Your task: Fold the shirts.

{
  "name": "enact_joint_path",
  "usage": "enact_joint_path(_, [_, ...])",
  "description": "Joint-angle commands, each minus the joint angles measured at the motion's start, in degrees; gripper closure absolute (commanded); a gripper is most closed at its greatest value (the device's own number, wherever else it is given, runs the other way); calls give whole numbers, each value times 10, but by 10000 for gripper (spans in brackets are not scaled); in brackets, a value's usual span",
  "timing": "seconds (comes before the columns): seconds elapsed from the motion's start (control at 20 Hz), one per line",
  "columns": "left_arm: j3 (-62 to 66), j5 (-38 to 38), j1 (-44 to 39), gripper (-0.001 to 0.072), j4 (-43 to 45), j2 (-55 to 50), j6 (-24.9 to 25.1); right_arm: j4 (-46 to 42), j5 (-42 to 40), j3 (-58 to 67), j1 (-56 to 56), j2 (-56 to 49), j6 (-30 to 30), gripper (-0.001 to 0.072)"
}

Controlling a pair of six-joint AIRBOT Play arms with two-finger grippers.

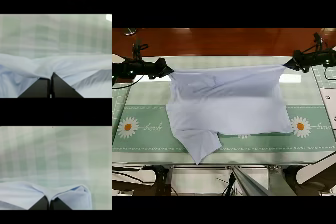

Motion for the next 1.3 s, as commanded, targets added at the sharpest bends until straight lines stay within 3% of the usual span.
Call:
enact_joint_path(0.0, [0,-114,13,692,75,1,11,-31,123,1,-27,11,-17,680])
enact_joint_path(0.15, [-53,-151,-1,692,106,1,11,-45,122,-43,-26,12,-14,681])
enact_joint_path(0.5, [-138,-157,-15,692,134,2,1,-67,115,-149,-22,12,-19,680])
enact_joint_path(0.55, [-138,-163,-15,664,128,2,-5,-68,109,-153,-18,12,-18,659])
enact_joint_path(0.6, [-138,-170,-15,440,120,2,-13,-68,103,-154,-17,12,-11,384])
enact_joint_path(0.65, [-134,-186,-15,42,118,3,-13,-63,103,-154,-14,13,-5,139])
enact_joint_path(0.7, [-125,-209,-15,4,118,3,-13,-64,104,-154,-14,18,-2,106])
enact_joint_path(0.95, [-135,-229,26,4,124,107,-27,-109,92,-174,-38,126,6,96])
enact_joint_path(1.15, [-319,-208,96,4,150,256,-24,-90,-3,-367,-73,306,-19,96])
enact_joint_path(1.25, [-426,-193,146,4,148,320,-11,-27,-18,-491,-66,417,-78,96])
